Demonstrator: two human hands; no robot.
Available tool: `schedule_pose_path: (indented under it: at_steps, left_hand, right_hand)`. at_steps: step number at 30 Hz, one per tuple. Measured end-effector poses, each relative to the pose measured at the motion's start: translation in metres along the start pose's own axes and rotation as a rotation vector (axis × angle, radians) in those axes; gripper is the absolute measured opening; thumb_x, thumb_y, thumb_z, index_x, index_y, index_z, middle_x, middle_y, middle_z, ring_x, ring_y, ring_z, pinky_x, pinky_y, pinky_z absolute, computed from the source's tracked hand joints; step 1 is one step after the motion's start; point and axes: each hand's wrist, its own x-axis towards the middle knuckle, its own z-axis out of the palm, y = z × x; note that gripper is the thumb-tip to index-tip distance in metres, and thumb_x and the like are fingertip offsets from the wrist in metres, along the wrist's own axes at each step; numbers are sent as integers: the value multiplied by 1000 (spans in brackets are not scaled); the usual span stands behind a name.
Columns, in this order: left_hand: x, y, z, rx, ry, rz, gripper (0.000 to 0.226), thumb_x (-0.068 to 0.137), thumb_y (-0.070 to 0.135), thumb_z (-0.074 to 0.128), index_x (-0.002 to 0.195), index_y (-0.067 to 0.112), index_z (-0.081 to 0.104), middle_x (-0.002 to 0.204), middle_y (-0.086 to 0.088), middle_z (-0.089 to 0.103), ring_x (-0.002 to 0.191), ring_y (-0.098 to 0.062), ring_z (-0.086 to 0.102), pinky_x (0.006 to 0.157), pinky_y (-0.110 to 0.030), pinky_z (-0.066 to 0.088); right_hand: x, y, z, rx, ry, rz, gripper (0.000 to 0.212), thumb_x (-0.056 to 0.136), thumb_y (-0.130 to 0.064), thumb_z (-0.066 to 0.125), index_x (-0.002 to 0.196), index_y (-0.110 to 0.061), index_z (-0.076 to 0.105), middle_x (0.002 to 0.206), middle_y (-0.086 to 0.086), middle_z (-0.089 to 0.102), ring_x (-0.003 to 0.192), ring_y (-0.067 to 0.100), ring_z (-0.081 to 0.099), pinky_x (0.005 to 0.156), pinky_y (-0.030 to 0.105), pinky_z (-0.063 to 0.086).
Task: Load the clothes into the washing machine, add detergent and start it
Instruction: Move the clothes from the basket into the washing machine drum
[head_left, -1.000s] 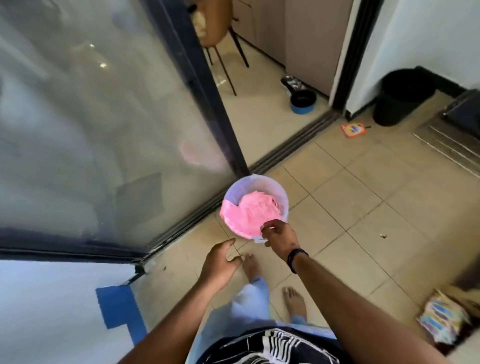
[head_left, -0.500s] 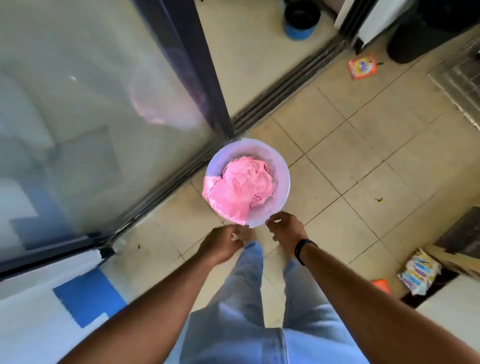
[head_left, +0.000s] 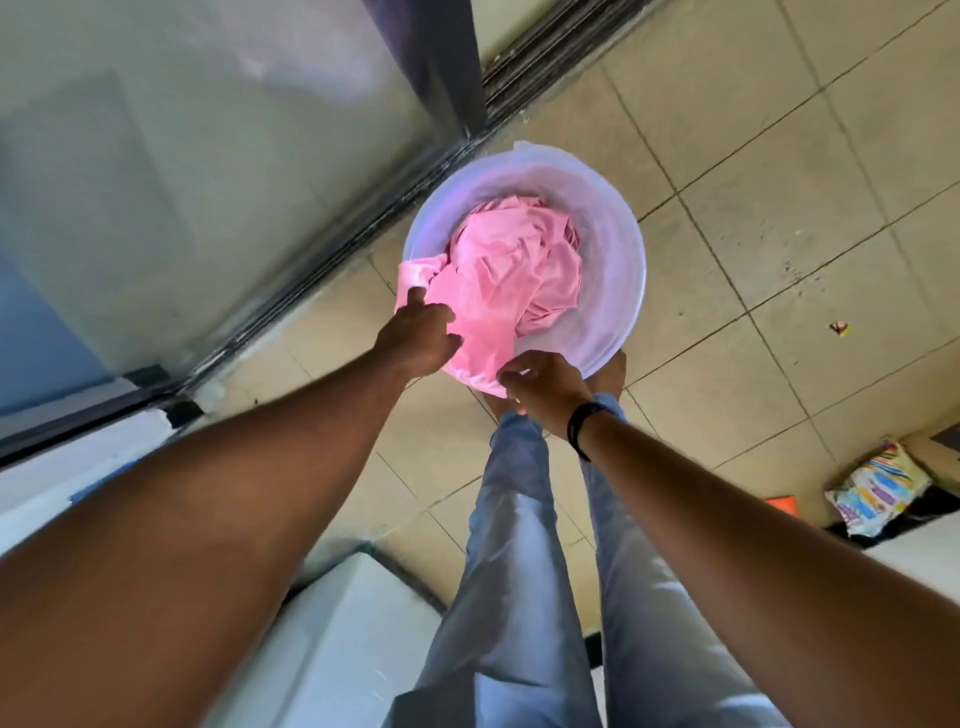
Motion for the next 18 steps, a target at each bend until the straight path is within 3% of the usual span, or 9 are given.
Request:
schedule_pose_path:
  at_steps: [4, 6, 8, 10, 13, 16, 18]
  left_hand:
    - [15, -4, 16, 280, -130, -5, 42, 98, 22, 57, 138, 12, 51, 164, -21, 4, 138, -43, 40, 106, -50, 42]
    - [17, -3, 27, 368, -129, 2, 43, 96, 7, 53, 139, 8, 49, 164, -24, 4, 139, -43, 37, 104, -50, 42]
    - [16, 0, 31, 344, -92, 5, 43, 96, 3, 49, 139, 6, 48, 161, -24, 16, 138, -42, 41, 104, -50, 43]
    - [20, 0, 31, 209, -30, -15, 40, 96, 4, 48, 136, 1, 50, 149, -23, 40, 130, -41, 51, 100, -47, 46]
    - [19, -2, 25, -196, 127, -146, 27, 89, 9, 62, 114, -1, 67, 116, -19, 69, 107, -37, 67, 87, -38, 53]
    - [-3, 1, 14, -521, 103, -177, 13, 83, 5, 73, 95, 3, 79, 85, -13, 78, 73, -21, 73, 77, -28, 57]
    - [-31, 6, 7, -625, 102, -138, 14, 79, -1, 75, 92, 4, 80, 81, -11, 77, 64, -16, 69, 78, -29, 59]
  right_hand:
    - [18, 8, -11, -31, 24, 9, 15, 87, -33, 63, 98, -27, 71, 96, 1, 76, 91, 22, 71, 90, 43, 57]
    - [24, 14, -12, -69, 9, 22, 14, 87, -34, 62, 96, -28, 70, 97, 1, 76, 94, 24, 71, 90, 42, 57]
    - [27, 17, -11, -112, -12, 34, 16, 89, -35, 61, 99, -25, 70, 103, 3, 75, 96, 25, 70, 89, 39, 56]
    - [28, 19, -9, -128, -19, 44, 15, 90, -36, 61, 98, -26, 68, 105, 4, 74, 96, 26, 70, 88, 38, 56]
    - [25, 16, -7, -133, -31, 47, 14, 89, -39, 61, 95, -28, 66, 105, 5, 75, 96, 28, 70, 90, 41, 56]
    - [14, 7, -8, -137, -32, 34, 21, 90, -39, 61, 101, -24, 68, 107, 6, 74, 99, 29, 69, 93, 44, 55]
    - [2, -2, -11, -166, -48, 21, 29, 89, -39, 61, 110, -21, 68, 109, 6, 74, 99, 28, 69, 91, 41, 56]
